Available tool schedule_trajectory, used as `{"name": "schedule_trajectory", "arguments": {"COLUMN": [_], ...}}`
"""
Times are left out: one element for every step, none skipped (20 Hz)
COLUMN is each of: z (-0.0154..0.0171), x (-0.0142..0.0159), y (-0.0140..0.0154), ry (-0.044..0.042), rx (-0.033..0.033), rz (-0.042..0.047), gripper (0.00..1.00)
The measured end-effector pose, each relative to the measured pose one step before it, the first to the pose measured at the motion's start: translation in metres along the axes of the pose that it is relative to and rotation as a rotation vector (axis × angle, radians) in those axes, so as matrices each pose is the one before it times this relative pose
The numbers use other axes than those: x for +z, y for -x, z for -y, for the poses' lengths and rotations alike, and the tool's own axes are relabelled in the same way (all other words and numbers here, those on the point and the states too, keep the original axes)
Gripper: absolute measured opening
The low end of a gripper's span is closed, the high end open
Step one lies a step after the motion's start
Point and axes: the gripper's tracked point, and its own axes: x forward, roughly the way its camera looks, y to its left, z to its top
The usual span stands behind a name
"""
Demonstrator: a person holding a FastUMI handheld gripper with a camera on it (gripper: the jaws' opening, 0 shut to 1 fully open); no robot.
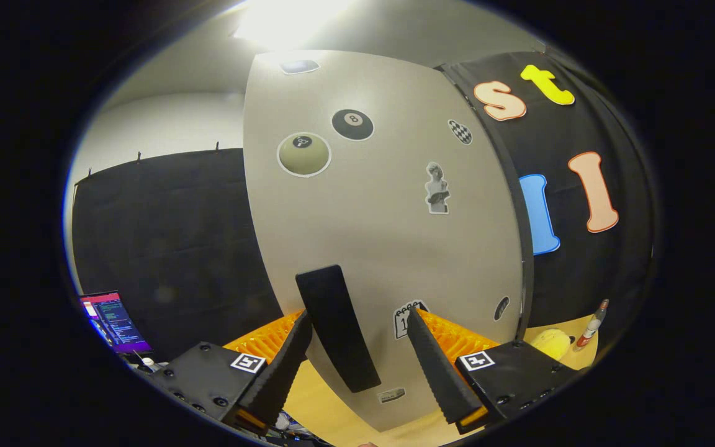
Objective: Open the shoe cabinet door, grab the shoes and put them into the shoe cabinet, then close the shoe cabinet door.
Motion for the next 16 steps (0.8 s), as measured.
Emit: {"name": "schedule_trajectory", "arguments": {"z": [-0.00210,-0.00235,-0.00129,-0.00237,-0.00147,-0.00041,0.00067,-0.00040,0.00147,0.00005,-0.00009,-0.00307,-0.00350,-0.00339,-0.00265,0.00074], "x": [-0.00064,-0.00148,-0.00007,0.00059,0.00178,0.00081,0.00070,0.00009,0.00034,-0.00025,-0.00051,-0.00255,-0.00021,0.00021,0.00060,-0.00031], "y": [-0.00988,-0.00853,-0.01117,-0.01079,-0.01136,-0.01045,-0.00979,-0.00762,-0.00796,-0.00659,-0.00759,0.00344,0.00214,-0.00039,0.00262,0.00126], "ry": [-0.00371,-0.00348,-0.00230,-0.00037,0.00008,0.00227,0.00568,0.00526,0.00668,0.00686,0.00265,0.00086,-0.00147,-0.00252,0.00267,0.00823], "rx": [-0.00286,-0.00217,-0.00354,0.00131,0.00109,-0.00246,-0.00525,-0.01130,-0.01279,-0.01089,-0.00712,-0.00871,-0.00162,-0.00148,-0.00311,-0.00783], "rz": [-0.00094,-0.00177,-0.00033,-0.00061,0.00245,0.00440,0.00282,0.00375,0.00484,0.00374,-0.00314,-0.00231,0.00063,0.00417,0.00570,0.00160], "gripper": [0.97,0.97,0.97,0.97,0.97,0.97,0.98,0.97,0.98,0.97,0.97,0.98,0.98,0.98,0.98,0.98]}}
